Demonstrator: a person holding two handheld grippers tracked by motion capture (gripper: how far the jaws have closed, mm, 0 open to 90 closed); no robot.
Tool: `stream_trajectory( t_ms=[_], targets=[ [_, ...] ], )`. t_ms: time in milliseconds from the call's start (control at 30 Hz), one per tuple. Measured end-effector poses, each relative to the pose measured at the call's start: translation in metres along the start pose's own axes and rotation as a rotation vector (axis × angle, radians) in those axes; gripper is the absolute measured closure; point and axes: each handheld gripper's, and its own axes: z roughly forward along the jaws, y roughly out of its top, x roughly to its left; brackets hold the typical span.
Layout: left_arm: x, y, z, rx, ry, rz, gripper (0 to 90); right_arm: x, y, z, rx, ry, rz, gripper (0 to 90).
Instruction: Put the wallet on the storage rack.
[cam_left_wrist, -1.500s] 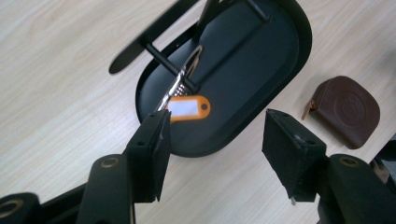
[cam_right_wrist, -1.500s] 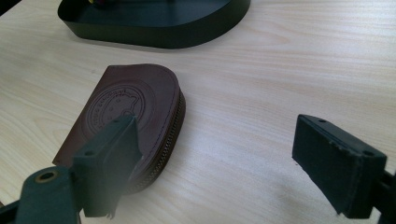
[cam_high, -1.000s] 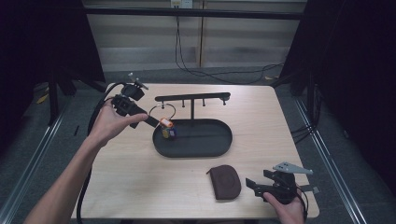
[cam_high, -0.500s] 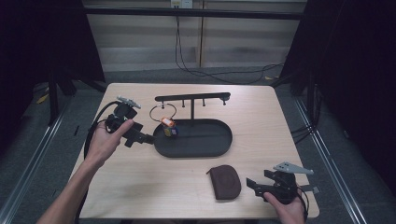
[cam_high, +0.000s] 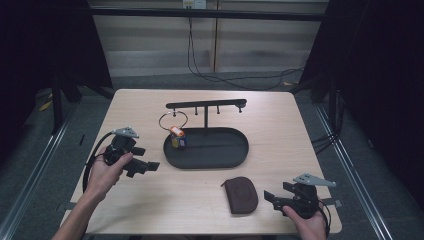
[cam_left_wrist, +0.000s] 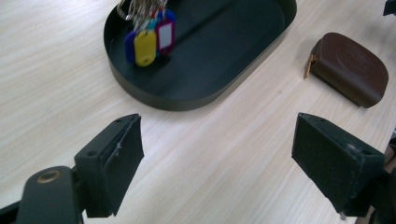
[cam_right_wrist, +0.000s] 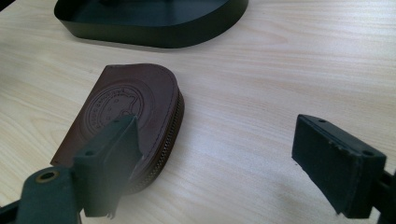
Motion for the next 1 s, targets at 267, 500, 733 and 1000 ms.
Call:
stream_trajectory(
  t_ms=[267, 500, 733, 1000],
  targets=[
    [-0.005, -0.028, 0.0, -0.034, -0.027, -0.041, 16.4, 0.0, 0.001, 0.0, 0.004, 0.017, 0.002, 16.6],
    [-0.013, -0.052, -0.004, -0.038, -0.01, -0.052, 16.5, -0.001, 0.001, -0.001, 0.0, 0.021, 0.007, 18.4],
    [-0.013, -0.079, -0.01, -0.06, 0.001, -0.088, 16.4, -0.001, 0.003, 0.0, 0.008, 0.031, 0.005, 24.1],
    [-0.026, -0.101, -0.009, -0.073, -0.019, -0.092, 16.7, 0.001, 0.008, 0.003, 0.025, 0.065, 0.012, 26.0]
  ],
)
